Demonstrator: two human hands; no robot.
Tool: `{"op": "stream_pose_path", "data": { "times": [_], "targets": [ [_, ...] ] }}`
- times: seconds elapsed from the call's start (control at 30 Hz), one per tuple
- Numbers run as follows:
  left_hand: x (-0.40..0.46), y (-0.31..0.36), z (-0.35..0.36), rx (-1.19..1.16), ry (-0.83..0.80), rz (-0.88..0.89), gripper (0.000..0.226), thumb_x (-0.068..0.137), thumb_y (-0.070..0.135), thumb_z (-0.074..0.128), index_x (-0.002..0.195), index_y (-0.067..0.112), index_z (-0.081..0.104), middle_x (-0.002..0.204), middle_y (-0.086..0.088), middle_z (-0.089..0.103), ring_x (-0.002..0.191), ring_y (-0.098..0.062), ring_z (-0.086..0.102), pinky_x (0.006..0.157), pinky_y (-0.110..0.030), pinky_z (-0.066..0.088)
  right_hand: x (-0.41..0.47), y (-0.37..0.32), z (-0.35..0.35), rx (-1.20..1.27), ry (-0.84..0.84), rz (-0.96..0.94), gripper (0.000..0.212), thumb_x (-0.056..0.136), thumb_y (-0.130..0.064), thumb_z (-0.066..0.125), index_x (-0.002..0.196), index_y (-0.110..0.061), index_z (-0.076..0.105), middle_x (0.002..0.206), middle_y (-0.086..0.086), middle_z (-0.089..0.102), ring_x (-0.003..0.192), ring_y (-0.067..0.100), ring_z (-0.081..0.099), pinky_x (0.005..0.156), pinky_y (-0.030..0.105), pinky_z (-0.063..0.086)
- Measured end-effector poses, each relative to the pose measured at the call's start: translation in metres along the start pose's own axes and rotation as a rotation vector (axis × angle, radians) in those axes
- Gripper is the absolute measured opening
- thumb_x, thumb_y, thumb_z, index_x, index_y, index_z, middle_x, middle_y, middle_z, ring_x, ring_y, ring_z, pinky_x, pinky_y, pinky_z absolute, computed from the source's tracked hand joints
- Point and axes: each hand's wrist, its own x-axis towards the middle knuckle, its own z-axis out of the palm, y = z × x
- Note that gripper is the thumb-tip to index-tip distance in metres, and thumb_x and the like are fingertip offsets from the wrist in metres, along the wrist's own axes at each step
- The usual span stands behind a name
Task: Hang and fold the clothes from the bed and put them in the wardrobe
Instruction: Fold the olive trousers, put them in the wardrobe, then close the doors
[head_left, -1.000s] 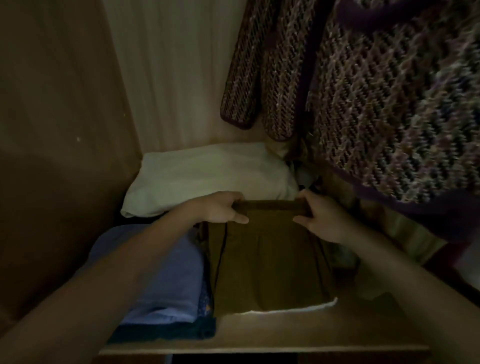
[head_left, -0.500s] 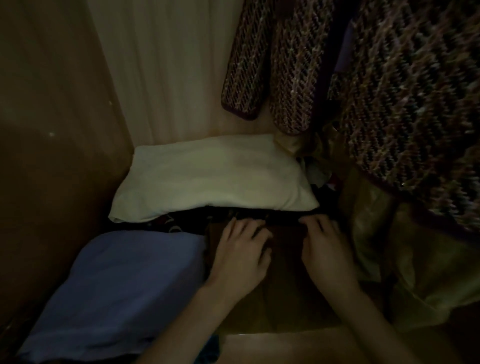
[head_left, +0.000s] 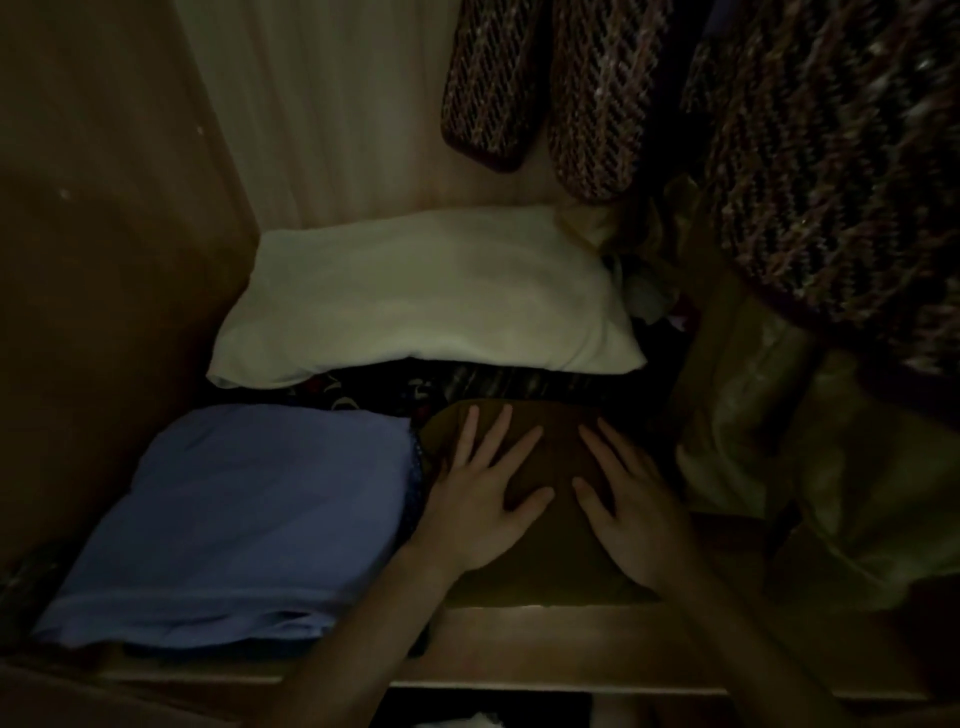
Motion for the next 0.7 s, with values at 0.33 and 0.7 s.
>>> {"op": "stream_pose_path", "data": {
  "times": [0.33,0.7],
  "targets": [
    [-0.016,0.004,0.001,-0.014,0.052,-0.053,0.065,0.086,0.078,0.026,0.144,0.064,-0.001,0.154,0.029,-0.026,0.149,-0.03,-0.008,0.112,-0.05,0.031,-0.009,0.002,0.0,0.016,0.037,-0.009,0.064,0.091,-0.066,0.023,0.15,-0.046,0.012,0.16,-0.018,0.004,0.147,0.012,0.008,0.118,0.035,0.018],
    [-0.039,0.031,-0.001,0.452,0.187,-0.156,0.079,0.085,0.072,-0.009,0.154,0.041,0.013,0.164,0.002,-0.002,0.15,-0.027,-0.007,0.115,-0.055,-0.015,-0.008,-0.014,-0.018,-0.2,-0.118,0.034,0.06,0.099,-0.055,0.022,0.154,-0.035,0.007,0.163,-0.01,-0.003,0.149,0.021,-0.001,0.119,0.043,0.014]
  ]
}}
